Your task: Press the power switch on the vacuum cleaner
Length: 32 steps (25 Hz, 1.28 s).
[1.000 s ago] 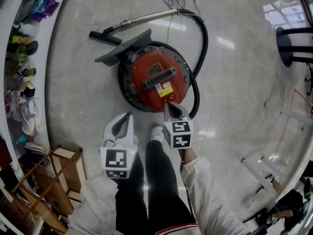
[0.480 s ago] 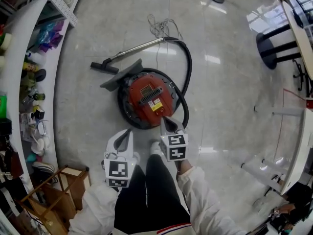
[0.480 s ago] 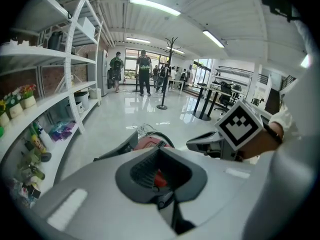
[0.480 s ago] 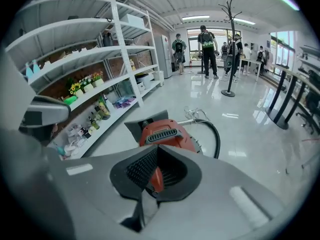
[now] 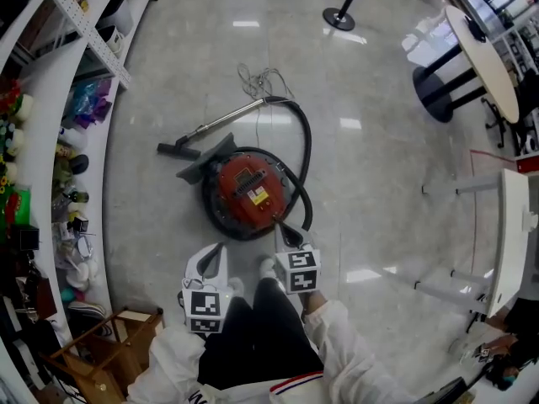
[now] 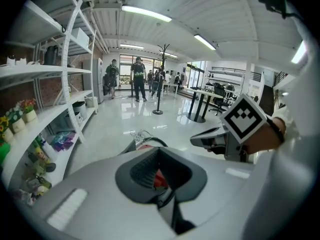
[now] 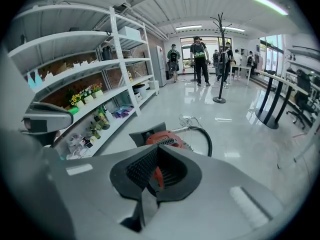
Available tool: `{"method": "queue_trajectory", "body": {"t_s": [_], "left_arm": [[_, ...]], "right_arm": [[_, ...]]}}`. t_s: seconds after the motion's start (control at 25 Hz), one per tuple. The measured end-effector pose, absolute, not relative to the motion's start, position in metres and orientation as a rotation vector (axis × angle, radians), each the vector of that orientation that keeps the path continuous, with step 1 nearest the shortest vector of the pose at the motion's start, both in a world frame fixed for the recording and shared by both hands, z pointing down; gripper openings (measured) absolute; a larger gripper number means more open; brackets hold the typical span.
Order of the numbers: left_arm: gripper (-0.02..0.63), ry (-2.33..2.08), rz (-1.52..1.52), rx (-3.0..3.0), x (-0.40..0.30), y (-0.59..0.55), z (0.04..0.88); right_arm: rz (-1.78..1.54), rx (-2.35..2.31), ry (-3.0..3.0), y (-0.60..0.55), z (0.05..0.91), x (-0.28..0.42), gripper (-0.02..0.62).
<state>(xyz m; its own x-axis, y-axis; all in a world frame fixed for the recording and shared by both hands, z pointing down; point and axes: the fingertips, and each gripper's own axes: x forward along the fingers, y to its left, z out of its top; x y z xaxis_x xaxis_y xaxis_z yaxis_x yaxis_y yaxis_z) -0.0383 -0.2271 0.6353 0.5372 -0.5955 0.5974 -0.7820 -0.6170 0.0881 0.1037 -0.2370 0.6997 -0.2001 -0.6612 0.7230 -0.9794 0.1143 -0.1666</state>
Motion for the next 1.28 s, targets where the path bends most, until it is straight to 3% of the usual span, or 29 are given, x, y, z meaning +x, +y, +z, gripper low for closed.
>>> {"method": "queue_trajectory", "body": {"t_s": [1.28], "left_arm": [[0.000, -1.315, 0.581, 2.580, -0.060, -0.228, 0.470]], "right_arm": [[0.705, 1.702, -2.151, -0.209, 0.478, 0.108, 0.002]]}}
